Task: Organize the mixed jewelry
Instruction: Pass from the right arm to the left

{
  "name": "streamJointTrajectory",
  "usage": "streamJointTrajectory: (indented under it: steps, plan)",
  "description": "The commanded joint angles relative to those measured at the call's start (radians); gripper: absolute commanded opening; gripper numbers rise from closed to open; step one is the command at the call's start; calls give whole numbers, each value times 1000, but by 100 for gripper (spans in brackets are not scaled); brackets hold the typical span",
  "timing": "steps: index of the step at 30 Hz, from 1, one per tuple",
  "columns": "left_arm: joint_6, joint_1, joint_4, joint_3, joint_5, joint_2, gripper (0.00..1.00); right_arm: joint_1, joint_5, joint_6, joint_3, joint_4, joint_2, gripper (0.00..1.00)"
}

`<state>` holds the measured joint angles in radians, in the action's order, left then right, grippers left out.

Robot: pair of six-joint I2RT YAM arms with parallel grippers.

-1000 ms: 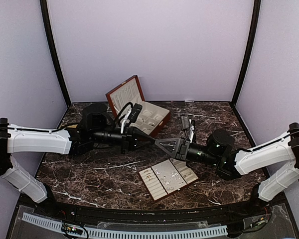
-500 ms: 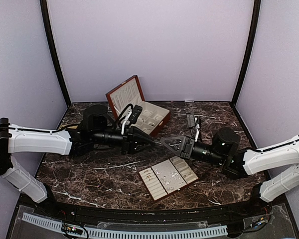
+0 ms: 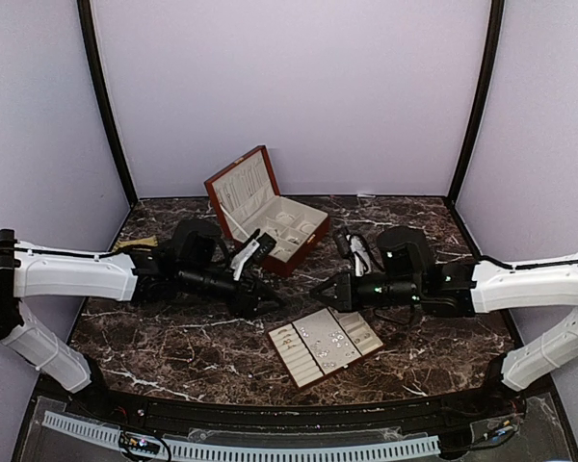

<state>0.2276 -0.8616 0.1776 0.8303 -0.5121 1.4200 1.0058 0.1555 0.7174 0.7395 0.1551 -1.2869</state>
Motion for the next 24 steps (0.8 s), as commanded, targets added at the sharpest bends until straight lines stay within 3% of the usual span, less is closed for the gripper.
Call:
streamJointTrajectory:
  steps: [1, 9, 24]
  plan:
    - [-34, 4, -273, 45, 117, 78, 48, -3, -34, -44, 92, -315, -75, 0]
    - [-30, 5, -374, 109, 149, 212, 49, 15, -79, -85, 280, -594, -260, 0]
    - [-26, 4, -424, 145, 177, 308, 47, 43, -67, -139, 423, -716, -443, 0]
